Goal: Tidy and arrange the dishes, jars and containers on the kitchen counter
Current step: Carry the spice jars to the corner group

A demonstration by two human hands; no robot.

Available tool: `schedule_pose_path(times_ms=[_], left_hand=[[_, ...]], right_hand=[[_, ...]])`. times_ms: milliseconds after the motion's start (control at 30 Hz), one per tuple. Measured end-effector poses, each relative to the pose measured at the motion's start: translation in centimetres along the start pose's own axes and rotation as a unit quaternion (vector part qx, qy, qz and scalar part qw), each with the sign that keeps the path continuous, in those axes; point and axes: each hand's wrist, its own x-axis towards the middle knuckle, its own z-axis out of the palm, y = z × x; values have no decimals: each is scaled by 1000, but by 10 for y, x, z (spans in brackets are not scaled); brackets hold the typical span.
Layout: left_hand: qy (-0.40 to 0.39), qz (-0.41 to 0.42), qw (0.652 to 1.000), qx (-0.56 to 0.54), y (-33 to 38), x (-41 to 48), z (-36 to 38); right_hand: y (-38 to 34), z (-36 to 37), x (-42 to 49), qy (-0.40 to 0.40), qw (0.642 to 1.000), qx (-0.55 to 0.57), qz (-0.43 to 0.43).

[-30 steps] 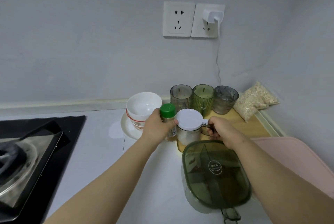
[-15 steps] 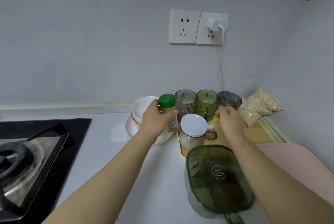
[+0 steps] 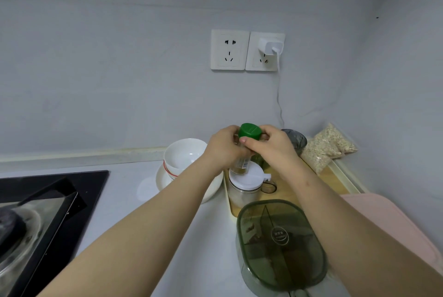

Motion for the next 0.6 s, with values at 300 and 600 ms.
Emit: schedule_pose_path(times_ms=[300, 600], left_hand=[[-87, -57, 961, 255, -21, 3, 21], [-125, -45, 921, 365, -31, 3, 49]], right_hand=[[17, -44, 2, 138, 990, -29, 31], [48, -56, -6, 144, 984, -82, 66]])
